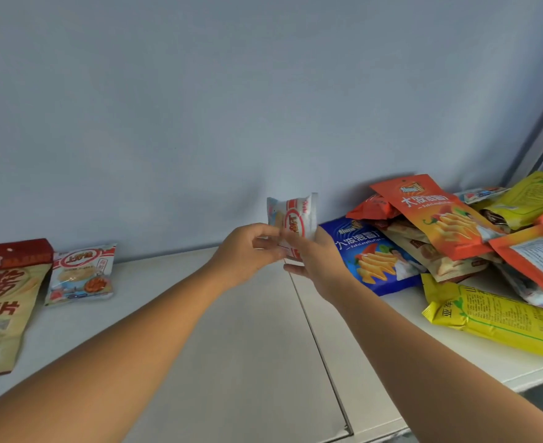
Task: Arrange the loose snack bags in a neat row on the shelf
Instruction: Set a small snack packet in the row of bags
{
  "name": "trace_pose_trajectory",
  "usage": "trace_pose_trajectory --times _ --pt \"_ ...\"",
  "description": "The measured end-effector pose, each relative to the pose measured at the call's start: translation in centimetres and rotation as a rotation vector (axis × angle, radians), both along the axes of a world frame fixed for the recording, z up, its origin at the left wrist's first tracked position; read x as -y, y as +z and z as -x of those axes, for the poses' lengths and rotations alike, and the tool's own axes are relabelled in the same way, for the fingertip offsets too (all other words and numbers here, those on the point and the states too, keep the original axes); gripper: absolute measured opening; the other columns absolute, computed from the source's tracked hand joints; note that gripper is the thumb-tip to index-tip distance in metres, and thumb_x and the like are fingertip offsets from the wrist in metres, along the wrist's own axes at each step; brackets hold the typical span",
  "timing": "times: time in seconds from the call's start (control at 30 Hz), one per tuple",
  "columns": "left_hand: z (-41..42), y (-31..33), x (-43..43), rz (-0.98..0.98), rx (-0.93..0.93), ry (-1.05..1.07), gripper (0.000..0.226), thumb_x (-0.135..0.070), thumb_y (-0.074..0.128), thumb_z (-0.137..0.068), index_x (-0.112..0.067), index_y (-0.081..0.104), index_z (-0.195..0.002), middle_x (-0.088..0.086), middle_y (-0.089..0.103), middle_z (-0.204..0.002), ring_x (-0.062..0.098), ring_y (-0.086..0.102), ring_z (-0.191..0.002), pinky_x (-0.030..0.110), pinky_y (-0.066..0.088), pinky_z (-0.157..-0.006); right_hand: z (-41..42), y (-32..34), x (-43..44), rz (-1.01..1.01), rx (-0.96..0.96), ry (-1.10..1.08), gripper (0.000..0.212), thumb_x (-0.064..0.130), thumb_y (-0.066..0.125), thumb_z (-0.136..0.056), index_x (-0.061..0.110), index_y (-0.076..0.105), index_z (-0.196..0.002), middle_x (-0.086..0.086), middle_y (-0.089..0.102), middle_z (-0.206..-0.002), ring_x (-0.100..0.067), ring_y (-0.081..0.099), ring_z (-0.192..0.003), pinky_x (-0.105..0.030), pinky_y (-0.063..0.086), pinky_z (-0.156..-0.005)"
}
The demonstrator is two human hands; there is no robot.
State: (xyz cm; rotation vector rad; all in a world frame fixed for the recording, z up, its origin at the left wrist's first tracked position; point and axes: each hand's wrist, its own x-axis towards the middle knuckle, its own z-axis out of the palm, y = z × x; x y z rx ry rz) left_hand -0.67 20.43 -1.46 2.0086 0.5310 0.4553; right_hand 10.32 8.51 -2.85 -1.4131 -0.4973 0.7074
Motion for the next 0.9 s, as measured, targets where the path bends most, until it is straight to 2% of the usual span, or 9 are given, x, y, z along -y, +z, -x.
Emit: trace_pose_trajectory --times 0.1,0.17,0.23,0.33,0.47,0.57,0.67,0.77,0.9 --pt "1.3 -0.4 -0.7 -0.038 0.023 0.224 0.04 -0.034 0.077 -0.086 -0.025 0.062 -0.122 -0.01 0.063 -0.122 0.009 0.061 -0.112 0.01 0.05 -0.068 0.2 -1.0 0.2 0.009 -0.085 0.053 0.02 0.02 0.068 -0.098 0.02 0.063 -0.118 -0.01 0.077 -0.107 -0.027 0.077 -0.097 -0.043 0.064 -0.086" --pt "2.3 -0.8 -1.3 0.097 -0.004 0.285 0.049 -0.042 0.076 -0.086 -0.022 0.058 -0.128 -0.005 0.063 -0.13 0.012 0.064 -0.11 0.023 0.058 -0.076 1.0 -1.7 0.0 0.01 -0.148 0.151 0.023 0.024 0.067 -0.099 0.016 0.063 -0.121 -0.012 0.078 -0.109 -0.029 0.078 -0.097 -0.042 0.063 -0.083" --pt "4.0 -1.4 -1.4 0.243 -0.024 0.301 0.045 -0.036 0.075 -0.088 -0.018 0.059 -0.126 0.003 0.07 -0.121 0.017 0.073 -0.098 0.037 0.064 -0.079 1.9 -2.4 -0.5 0.069 -0.14 0.215 0.028 0.028 0.069 -0.098 0.014 0.064 -0.122 -0.01 0.08 -0.108 -0.027 0.079 -0.096 -0.038 0.062 -0.08" --pt "7.3 -2.5 -1.8 0.243 -0.016 0.399 0.035 -0.026 0.074 -0.091 -0.015 0.061 -0.122 0.008 0.074 -0.11 0.017 0.076 -0.085 0.033 0.065 -0.07 4.0 -3.7 -1.9 0.155 -0.088 0.295 0.028 0.027 0.073 -0.095 0.012 0.068 -0.118 -0.009 0.08 -0.108 -0.025 0.078 -0.095 -0.037 0.062 -0.081" --pt "12.6 -3.7 -2.4 0.211 -0.057 0.541 0.03 -0.026 0.073 -0.092 -0.016 0.063 -0.117 0.004 0.074 -0.103 0.014 0.076 -0.082 0.03 0.064 -0.07 8.1 -4.5 -4.2 0.236 -0.002 0.363 0.035 0.023 0.078 -0.091 0.011 0.065 -0.121 -0.007 0.076 -0.113 -0.024 0.077 -0.095 -0.037 0.065 -0.078" --pt "17.0 -4.3 -3.3 0.163 -0.101 0.62 0.028 -0.035 0.074 -0.089 -0.019 0.064 -0.11 0.0 0.074 -0.099 0.015 0.075 -0.085 0.038 0.065 -0.078 11.5 -4.4 -5.7 0.278 0.014 0.41 0.039 0.026 0.082 -0.088 0.012 0.064 -0.12 -0.005 0.076 -0.112 -0.022 0.077 -0.092 -0.04 0.066 -0.079" --pt "21.5 -3.9 -4.8 0.066 -0.169 0.709 0.054 -0.048 0.074 -0.086 -0.014 0.064 -0.127 0.0 0.072 -0.118 0.018 0.072 -0.101 0.04 0.063 -0.085 15.1 -4.1 -7.6 0.336 0.059 0.445 0.043 0.03 0.082 -0.087 0.014 0.062 -0.122 -0.006 0.076 -0.117 -0.023 0.077 -0.095 -0.044 0.065 -0.084" --pt "25.6 -3.0 -6.0 -0.053 -0.2 0.788 0.046 -0.037 0.071 -0.091 -0.011 0.064 -0.129 0.004 0.067 -0.128 0.021 0.064 -0.117 0.038 0.053 -0.097 18.9 -3.7 -9.9 0.358 0.094 0.446 0.045 0.031 0.081 -0.088 0.015 0.061 -0.125 -0.005 0.074 -0.12 -0.024 0.076 -0.098 -0.042 0.065 -0.085" --pt "30.4 -2.8 -7.8 -0.074 -0.207 0.824 0.038 -0.023 0.071 -0.091 -0.011 0.066 -0.126 0.007 0.068 -0.127 0.023 0.064 -0.119 0.039 0.049 -0.103 23.5 -3.6 -13.5 0.377 0.144 0.44 0.053 0.035 0.08 -0.089 0.018 0.052 -0.131 0.003 0.067 -0.109 -0.012 0.071 -0.084 -0.025 0.06 -0.061"
